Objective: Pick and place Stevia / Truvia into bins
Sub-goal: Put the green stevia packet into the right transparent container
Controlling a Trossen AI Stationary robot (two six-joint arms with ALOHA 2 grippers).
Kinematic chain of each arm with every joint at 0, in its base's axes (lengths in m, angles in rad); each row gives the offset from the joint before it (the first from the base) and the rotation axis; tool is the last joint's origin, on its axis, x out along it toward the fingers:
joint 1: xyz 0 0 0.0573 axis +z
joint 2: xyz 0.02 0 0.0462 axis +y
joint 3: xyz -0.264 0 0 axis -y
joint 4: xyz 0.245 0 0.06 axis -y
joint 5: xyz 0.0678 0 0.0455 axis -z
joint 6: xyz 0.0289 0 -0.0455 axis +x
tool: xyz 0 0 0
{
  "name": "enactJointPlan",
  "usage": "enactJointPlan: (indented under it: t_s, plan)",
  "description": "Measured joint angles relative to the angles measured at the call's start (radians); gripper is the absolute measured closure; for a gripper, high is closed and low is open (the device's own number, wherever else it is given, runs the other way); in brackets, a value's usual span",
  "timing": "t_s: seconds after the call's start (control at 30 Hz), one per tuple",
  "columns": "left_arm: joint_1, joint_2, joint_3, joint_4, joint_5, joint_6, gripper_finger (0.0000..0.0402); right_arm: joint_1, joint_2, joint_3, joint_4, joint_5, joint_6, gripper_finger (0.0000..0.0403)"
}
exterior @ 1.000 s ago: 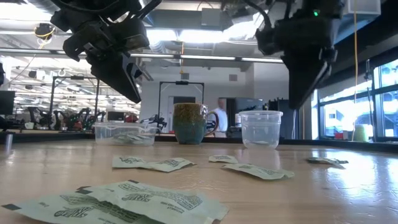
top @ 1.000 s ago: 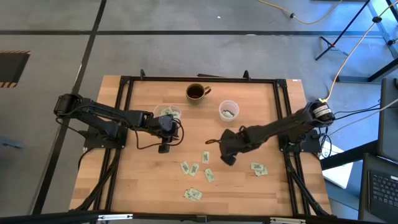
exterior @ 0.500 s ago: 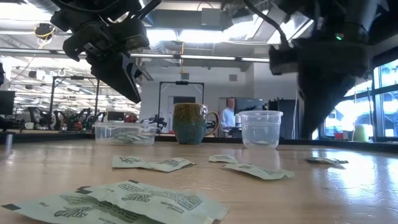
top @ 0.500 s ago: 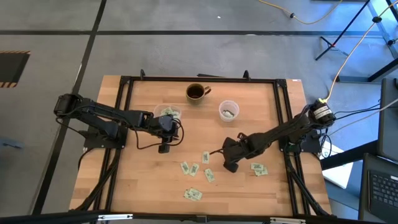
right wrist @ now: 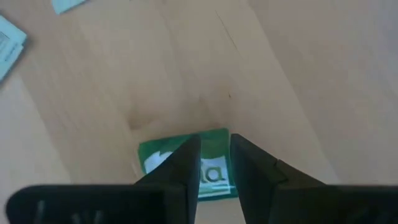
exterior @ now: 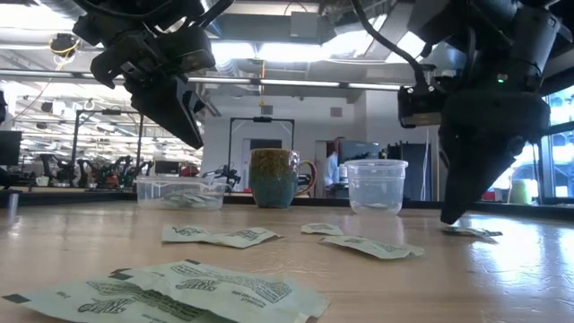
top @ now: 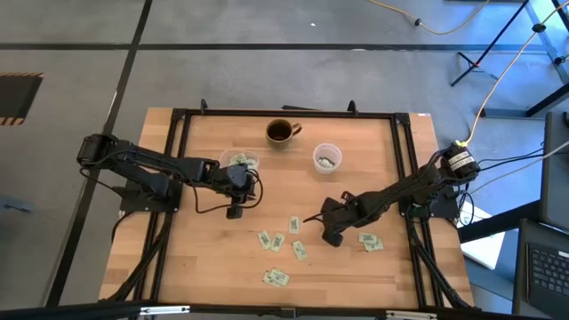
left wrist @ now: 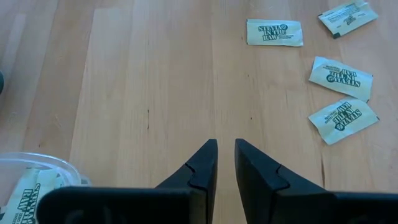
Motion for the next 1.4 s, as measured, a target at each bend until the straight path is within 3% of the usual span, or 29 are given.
enactJointPlan:
  t_s: [0.2, 0.6, 0.97, 1.4]
  plan:
    - [0.0, 0.0, 0.0, 0.0, 0.0, 0.0, 0.035, 0.0, 0.027, -0.006, 0.01, 0.005, -0.001, 0.0322]
    - [0.0, 0.0, 0.0, 0.0, 0.0, 0.0, 0.0352, 0.0, 0.071, 0.021, -0.008, -0.014, -0.004, 0.0395]
    - [0.0, 0.0, 0.0, 0.0, 0.0, 0.0, 0.0354, 0.0, 0.023, 0.18, -0.209, -0.016, -0.055, 0.04]
    - [0.0, 0.0, 0.0, -0.009, 0.0, 0.0, 0.0354, -0.085, -0.099, 0.495, -0.65, 0.274, -0.14, 0.0397]
